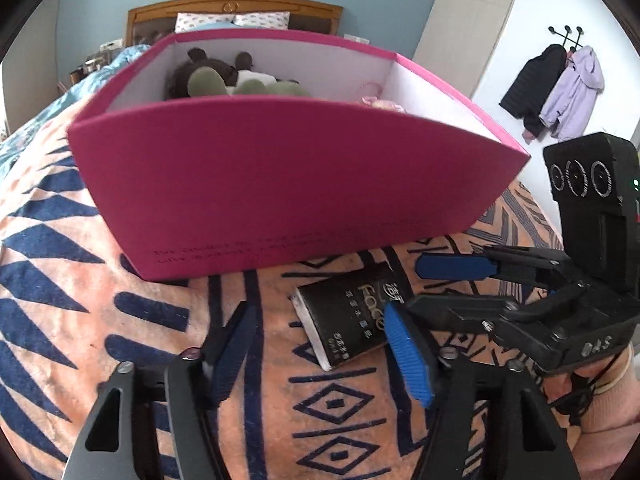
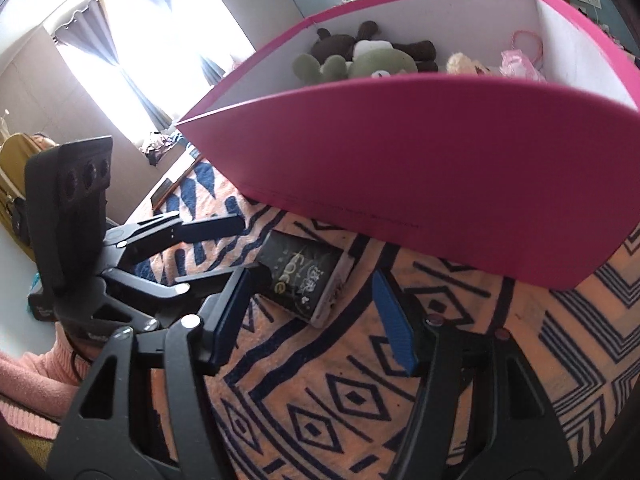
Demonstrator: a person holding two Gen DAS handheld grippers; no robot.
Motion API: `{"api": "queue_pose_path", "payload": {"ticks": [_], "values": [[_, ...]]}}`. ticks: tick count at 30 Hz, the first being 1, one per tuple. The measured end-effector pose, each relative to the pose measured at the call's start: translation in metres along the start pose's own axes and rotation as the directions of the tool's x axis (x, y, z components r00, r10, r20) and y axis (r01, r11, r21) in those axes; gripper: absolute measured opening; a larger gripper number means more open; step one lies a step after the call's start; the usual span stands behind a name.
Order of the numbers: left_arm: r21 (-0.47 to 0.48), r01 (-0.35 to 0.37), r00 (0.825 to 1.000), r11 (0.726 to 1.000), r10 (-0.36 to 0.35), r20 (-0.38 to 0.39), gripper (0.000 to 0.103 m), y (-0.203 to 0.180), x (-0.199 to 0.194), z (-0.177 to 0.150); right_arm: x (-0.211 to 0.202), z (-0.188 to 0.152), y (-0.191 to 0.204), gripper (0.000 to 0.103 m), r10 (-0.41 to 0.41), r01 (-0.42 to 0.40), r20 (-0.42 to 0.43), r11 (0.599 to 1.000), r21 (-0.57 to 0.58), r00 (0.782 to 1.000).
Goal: Organize objects
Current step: 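Lower the right tool to the black Face tissue pack and grasp it, then lift the black tissue pack with the right tool and carry it over the box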
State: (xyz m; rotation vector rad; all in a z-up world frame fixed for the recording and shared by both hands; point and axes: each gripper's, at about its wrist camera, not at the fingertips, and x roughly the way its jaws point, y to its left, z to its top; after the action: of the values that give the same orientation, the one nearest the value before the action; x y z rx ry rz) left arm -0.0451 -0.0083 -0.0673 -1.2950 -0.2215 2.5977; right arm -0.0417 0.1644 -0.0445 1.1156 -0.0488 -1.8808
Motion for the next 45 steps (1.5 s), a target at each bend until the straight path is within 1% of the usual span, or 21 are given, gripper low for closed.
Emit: {"api": "queue_pose_path", "payload": {"ticks": [2,3,4,5,8,11,14,17,24,25,26,28,34,39,45], "values": [[0.001,0.017,1.000,1.000,-0.017,-0.017,0.056,-0.002,0.003,-0.001,0.003,0.001,-0.003,0.059,0.004,-0.004,-0.002,1.000,0.012,1.000],[0.002,0.030,0.999,1.000,-0.030,-0.026,0.050,-0.003,0.004,-0.001,0.003,0.001,-0.003,0.057,0.004,-0.004,-0.003,1.000,0.014,1.000],[-0.002,0.053,0.998,0.999,-0.053,-0.038,0.045,-0.005,0.006,-0.002,0.004,0.001,-0.005,0.055,0.005,-0.005,-0.004,1.000,0.016,1.000],[-0.006,0.065,0.997,0.998,-0.065,-0.042,0.044,-0.005,0.007,-0.001,0.004,0.001,-0.005,0.053,0.005,-0.005,-0.004,1.000,0.018,1.000],[-0.003,0.072,0.996,0.997,-0.072,-0.045,0.043,-0.009,0.007,0.000,0.004,0.001,-0.006,0.050,0.008,-0.008,-0.001,1.000,0.019,1.000],[-0.003,0.096,0.994,0.995,-0.096,-0.057,0.042,-0.010,0.011,0.002,0.004,0.001,-0.006,0.049,0.007,-0.007,-0.001,1.000,0.022,1.000],[0.004,0.142,0.987,0.990,-0.141,-0.072,0.042,-0.018,0.014,0.002,0.005,0.000,-0.007,0.048,0.006,-0.006,-0.004,1.000,0.027,1.000],[0.019,0.137,0.988,0.990,-0.135,-0.078,0.042,-0.024,0.016,0.001,0.006,-0.004,-0.009,0.048,0.005,-0.004,-0.019,0.999,0.041,1.000],[0.002,0.144,0.987,0.990,-0.143,-0.070,0.041,-0.026,0.018,0.001,0.004,-0.009,-0.010,0.047,0.004,-0.003,-0.006,0.998,0.056,1.000],[0.002,0.143,0.988,0.990,-0.142,-0.067,0.040,-0.027,0.018,0.001,0.004,-0.009,-0.010,0.045,0.004,-0.004,-0.006,0.998,0.057,1.000],[0.002,0.143,0.988,0.990,-0.143,-0.065,0.039,-0.020,0.012,-0.005,0.005,-0.010,-0.010,0.040,0.005,-0.004,-0.009,0.998,0.058,1.000],[0.002,0.142,0.988,0.990,-0.141,-0.063,0.037,-0.020,0.012,-0.006,0.010,-0.012,-0.010,0.034,0.011,-0.010,-0.023,0.998,0.059,1.000],[0.018,0.139,0.989,0.990,-0.138,-0.057,0.035,-0.023,0.010,-0.003,0.011,-0.015,-0.006,0.033,0.011,-0.011,-0.014,0.998,0.058,1.000],[0.046,0.142,0.989,0.989,-0.140,-0.046,0.035,-0.037,0.005,-0.004,-0.001,-0.019,-0.008,0.033,0.004,-0.004,0.001,0.998,0.059,1.000],[0.066,0.147,0.989,0.987,-0.145,-0.029,0.035,-0.044,-0.003,-0.002,-0.012,-0.023,-0.003,0.033,-0.019,0.018,0.024,0.999,0.048,1.000]]}}
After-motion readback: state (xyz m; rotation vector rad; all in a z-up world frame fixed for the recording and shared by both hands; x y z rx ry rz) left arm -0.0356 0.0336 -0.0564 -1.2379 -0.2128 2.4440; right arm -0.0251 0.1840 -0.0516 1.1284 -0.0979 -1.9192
